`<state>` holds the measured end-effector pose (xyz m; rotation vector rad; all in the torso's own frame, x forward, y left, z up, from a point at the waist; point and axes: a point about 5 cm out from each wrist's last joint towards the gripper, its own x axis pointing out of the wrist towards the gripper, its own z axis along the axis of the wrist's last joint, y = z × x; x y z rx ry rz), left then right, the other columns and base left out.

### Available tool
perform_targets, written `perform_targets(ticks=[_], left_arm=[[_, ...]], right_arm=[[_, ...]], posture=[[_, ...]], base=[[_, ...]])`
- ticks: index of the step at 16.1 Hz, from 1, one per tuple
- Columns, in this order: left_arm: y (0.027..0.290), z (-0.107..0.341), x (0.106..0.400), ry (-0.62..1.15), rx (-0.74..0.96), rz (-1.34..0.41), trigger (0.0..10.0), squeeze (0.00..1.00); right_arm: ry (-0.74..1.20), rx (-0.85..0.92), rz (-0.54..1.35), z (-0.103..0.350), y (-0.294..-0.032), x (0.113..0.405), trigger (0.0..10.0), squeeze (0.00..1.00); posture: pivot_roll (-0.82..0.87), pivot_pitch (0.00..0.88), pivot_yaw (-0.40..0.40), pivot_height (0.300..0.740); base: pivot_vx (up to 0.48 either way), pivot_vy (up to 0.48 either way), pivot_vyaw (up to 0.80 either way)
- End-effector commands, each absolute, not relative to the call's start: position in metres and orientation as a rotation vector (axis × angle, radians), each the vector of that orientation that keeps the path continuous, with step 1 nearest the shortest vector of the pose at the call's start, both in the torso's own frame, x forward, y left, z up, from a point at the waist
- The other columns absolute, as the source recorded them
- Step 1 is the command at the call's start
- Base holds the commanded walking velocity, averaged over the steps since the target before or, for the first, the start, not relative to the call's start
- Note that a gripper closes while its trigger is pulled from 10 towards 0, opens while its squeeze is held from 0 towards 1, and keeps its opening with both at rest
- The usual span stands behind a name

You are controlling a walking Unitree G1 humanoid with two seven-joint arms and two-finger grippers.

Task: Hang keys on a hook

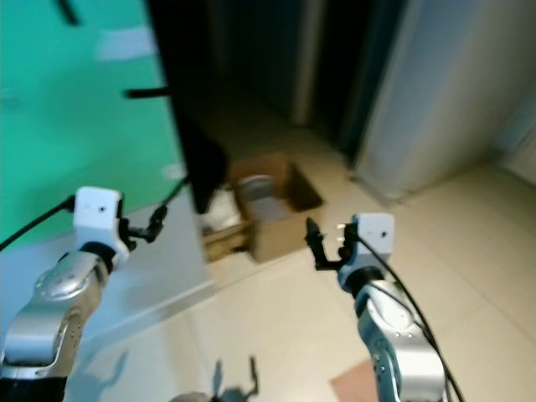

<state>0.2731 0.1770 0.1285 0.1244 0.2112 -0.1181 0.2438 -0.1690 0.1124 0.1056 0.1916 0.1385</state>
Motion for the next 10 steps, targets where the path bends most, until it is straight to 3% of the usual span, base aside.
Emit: perform_targets(ticks=[1,5,10], left_arm=[[0.175,0.132,0.276,0.202,0.162,-0.134,10.0,1.0],[0.173,0.138,0.277,0.167,0.176,-0.171,10.0,1.0],[0.169,0.14,0.277,0.154,0.159,-0.19,10.0,1.0]], right_arm=[[0.149,0.077,0.15,0.119,-0.167,0.245,10.0,1.0],[0.126,0.133,-0.028,0.119,-0.177,0.246,10.0,1.0],[0.126,0.046,0.023,0.119,-0.174,0.249,10.0,1.0]], posture=[[-0.15,0.0,0.012,0.732],[-0.15,0.0,0.03,0.732],[-0.15,0.0,0.032,0.732]], base=[[0.0,0.0,0.59],[0.0,0.0,0.72],[0.0,0.0,0.8]])
